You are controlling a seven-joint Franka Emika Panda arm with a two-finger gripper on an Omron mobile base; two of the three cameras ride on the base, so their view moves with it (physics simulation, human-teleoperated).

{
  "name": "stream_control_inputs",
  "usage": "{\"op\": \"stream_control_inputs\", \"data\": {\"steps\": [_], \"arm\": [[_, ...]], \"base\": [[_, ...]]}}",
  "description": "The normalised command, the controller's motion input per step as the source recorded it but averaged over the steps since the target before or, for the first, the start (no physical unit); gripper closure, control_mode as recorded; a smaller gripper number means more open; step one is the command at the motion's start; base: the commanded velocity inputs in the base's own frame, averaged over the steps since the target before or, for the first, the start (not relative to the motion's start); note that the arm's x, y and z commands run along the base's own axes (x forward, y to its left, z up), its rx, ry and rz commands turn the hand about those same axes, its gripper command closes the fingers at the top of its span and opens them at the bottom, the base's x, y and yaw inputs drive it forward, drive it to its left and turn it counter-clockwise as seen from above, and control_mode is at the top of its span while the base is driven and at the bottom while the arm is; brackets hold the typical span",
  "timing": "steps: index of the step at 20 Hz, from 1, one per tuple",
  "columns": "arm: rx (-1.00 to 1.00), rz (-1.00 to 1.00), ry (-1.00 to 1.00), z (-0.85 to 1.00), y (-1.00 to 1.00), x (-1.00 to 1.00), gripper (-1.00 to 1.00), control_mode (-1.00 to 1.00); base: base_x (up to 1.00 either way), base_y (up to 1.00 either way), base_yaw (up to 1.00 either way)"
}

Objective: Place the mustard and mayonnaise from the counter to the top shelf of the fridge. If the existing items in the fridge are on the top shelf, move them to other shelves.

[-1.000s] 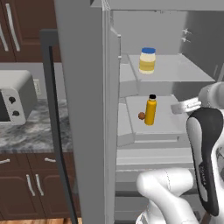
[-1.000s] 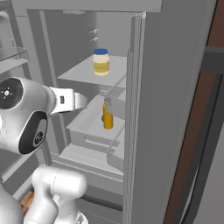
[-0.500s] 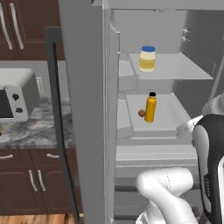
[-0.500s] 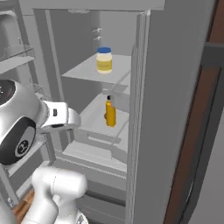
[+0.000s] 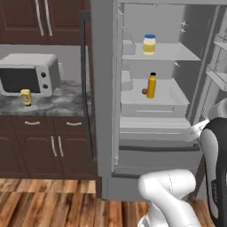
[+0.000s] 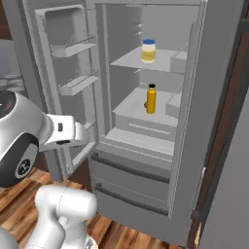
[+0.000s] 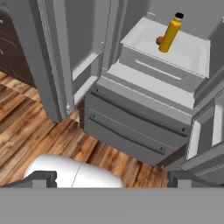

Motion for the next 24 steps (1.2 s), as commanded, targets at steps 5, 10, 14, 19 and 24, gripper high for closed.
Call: {"op": "stream_control_inputs", "data": {"steps": [5, 10, 14, 19, 24], "arm": [[0.00, 0.00, 0.00, 0.00, 0.00, 0.00, -1.00, 1.00], [0.00, 0.00, 0.00, 0.00, 0.00, 0.00, -1.00, 1.00], [0.00, 0.00, 0.00, 0.00, 0.00, 0.00, -1.00, 1.00], [0.00, 0.00, 0.00, 0.00, 0.00, 0.00, -1.00, 1.00], [0.00, 0.00, 0.00, 0.00, 0.00, 0.00, -1.00, 1.00]], "base": [[-0.87, 0.98, 0.03], [-0.08, 1.00, -0.03], [0.48, 1.00, -0.12], [1.00, 1.00, -0.15], [1.00, 0.78, -0.10]]}}
